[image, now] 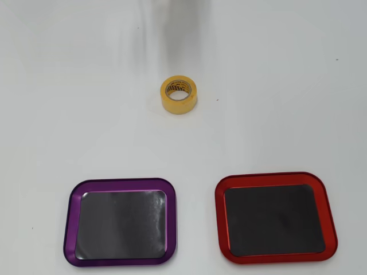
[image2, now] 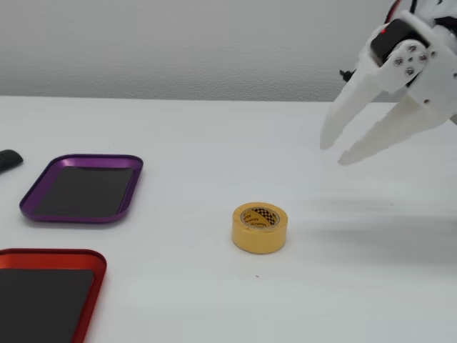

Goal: Grasp a tape and put it in the right purple dish.

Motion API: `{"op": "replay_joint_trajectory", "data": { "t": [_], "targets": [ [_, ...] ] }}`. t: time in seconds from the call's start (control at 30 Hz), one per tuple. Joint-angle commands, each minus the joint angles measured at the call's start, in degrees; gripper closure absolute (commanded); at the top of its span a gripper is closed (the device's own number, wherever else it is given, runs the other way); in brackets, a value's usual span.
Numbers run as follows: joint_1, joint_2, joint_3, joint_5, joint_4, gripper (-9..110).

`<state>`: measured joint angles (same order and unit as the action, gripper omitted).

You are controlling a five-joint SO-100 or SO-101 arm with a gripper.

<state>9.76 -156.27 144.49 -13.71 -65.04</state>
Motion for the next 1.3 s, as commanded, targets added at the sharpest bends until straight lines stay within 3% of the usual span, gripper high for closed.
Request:
{"op": "replay_joint_trajectory", "data": {
  "t": [0.0,0.23,0.43,1.27],
  "targets": [
    [-0.26,17.84,-9.14,0.00,-0.26,90],
    [-0.26,39.64,-22.06,1.49,-1.41,80],
    [-0.44,47.99,-29.53,3.69,-1.32,79],
    [-10.02,55.20,-27.77,4.83,4.83,79]
  ]
}}
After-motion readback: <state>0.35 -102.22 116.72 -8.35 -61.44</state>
